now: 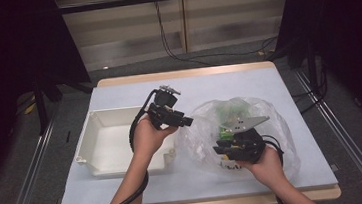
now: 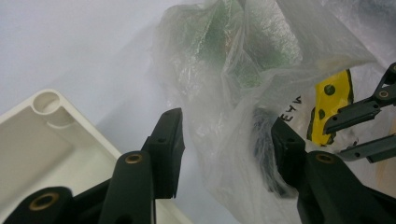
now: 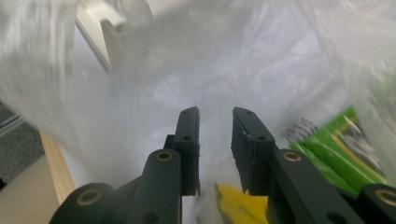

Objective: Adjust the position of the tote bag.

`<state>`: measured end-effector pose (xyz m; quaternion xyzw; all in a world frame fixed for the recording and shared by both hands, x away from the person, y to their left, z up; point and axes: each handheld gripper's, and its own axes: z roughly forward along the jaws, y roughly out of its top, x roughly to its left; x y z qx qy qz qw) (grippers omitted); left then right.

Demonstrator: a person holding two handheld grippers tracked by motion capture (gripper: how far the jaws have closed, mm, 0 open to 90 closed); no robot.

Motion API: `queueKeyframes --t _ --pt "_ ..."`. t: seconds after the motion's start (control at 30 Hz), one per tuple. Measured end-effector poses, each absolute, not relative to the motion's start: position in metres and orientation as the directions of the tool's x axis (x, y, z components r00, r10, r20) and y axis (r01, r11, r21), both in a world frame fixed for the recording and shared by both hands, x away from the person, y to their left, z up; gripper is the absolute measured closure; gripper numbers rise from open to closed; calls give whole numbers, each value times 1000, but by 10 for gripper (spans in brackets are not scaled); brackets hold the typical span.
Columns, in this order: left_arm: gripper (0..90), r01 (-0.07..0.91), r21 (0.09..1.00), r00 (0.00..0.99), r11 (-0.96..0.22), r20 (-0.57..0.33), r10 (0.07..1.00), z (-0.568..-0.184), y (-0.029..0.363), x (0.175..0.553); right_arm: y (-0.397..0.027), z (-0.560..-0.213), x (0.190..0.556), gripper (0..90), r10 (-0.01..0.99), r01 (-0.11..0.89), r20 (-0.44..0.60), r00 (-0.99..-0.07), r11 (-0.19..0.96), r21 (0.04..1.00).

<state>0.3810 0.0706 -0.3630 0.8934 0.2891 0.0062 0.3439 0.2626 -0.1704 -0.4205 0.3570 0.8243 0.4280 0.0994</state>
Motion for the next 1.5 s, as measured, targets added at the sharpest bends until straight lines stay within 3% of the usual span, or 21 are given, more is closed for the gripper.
queueKeyframes --t 0.17,0.3,0.33,0.37,0.4,0.6,0.8,0.83,1.0,1.27,1.5 --pt "479 511 610 836 -606 -188 516 -364 74 377 -147 -419 268 762 635 494 178 -751 363 790" --pt "451 510 610 836 -607 -185 516 -366 77 370 -130 -425 272 839 613 482 168 -772 392 784" --pt "428 536 631 813 -561 -209 543 -368 75 366 -126 -429 274 857 611 485 168 -773 400 778" --pt "403 504 613 839 -609 -181 512 -366 79 366 -123 -433 275 891 612 489 167 -773 407 772" --pt "396 543 632 808 -554 -214 549 -367 76 361 -120 -436 277 900 605 492 172 -777 414 766" --pt "265 514 641 829 -570 -198 524 -357 79 351 -125 -442 279 900 618 509 179 -766 411 756" --pt "258 488 662 842 -569 -187 506 -346 71 339 -139 -435 277 900 631 503 166 -758 403 764" --pt "250 460 640 862 -616 -157 481 -345 72 341 -141 -434 277 900 636 504 165 -754 400 766" --pt "237 491 623 850 -609 -190 492 -356 69 342 -150 -428 276 890 648 510 168 -743 385 769" --pt "272 486 614 855 -622 -188 483 -365 74 341 -161 -413 281 891 665 504 153 -731 377 777" --pt "537 479 629 857 -612 -183 482 -365 78 343 -167 -410 284 858 670 506 154 -726 369 780"
